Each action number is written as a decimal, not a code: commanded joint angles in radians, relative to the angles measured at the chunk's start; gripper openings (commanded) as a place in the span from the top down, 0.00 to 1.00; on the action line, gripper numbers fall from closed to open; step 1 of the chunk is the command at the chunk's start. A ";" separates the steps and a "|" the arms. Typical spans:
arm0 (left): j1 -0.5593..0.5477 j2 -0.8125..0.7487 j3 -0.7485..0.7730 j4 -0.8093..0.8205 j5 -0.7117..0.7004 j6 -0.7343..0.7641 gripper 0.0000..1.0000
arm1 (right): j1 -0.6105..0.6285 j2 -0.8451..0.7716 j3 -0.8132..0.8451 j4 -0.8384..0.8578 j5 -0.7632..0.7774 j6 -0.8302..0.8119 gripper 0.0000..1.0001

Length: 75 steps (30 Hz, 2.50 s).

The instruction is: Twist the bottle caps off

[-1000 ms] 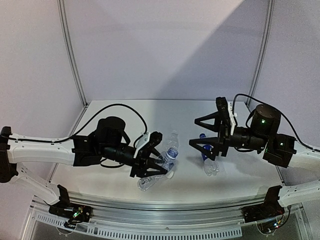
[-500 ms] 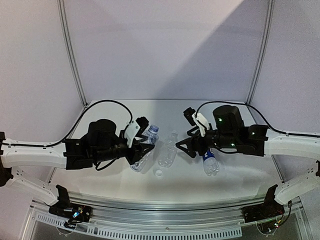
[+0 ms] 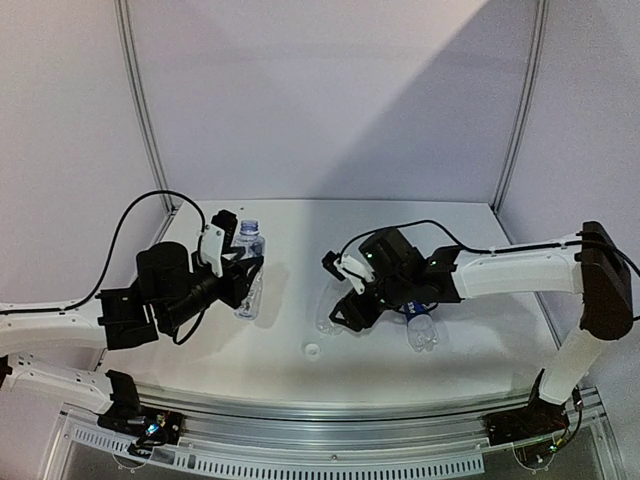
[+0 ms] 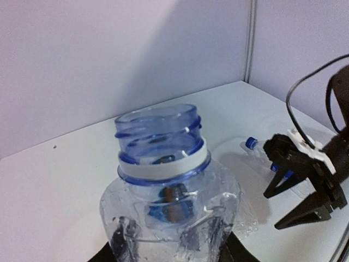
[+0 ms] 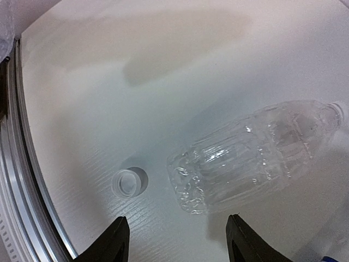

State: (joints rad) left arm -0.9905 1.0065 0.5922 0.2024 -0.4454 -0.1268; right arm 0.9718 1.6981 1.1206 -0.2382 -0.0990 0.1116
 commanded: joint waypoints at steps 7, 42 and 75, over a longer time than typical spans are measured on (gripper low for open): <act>0.054 -0.049 -0.131 0.184 -0.058 -0.089 1.00 | 0.087 0.124 0.101 -0.052 0.031 -0.008 0.38; 0.056 -0.041 -0.164 0.309 0.235 0.013 1.00 | 0.199 -0.188 0.050 0.026 -0.051 -0.042 0.25; -0.036 0.260 -0.038 0.379 0.835 0.074 0.98 | 0.187 -0.282 -0.062 0.303 0.042 0.100 0.31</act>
State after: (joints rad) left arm -1.0080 1.2583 0.5251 0.5804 0.3767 -0.0738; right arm 1.1679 1.4006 1.0370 0.0540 -0.0437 0.1898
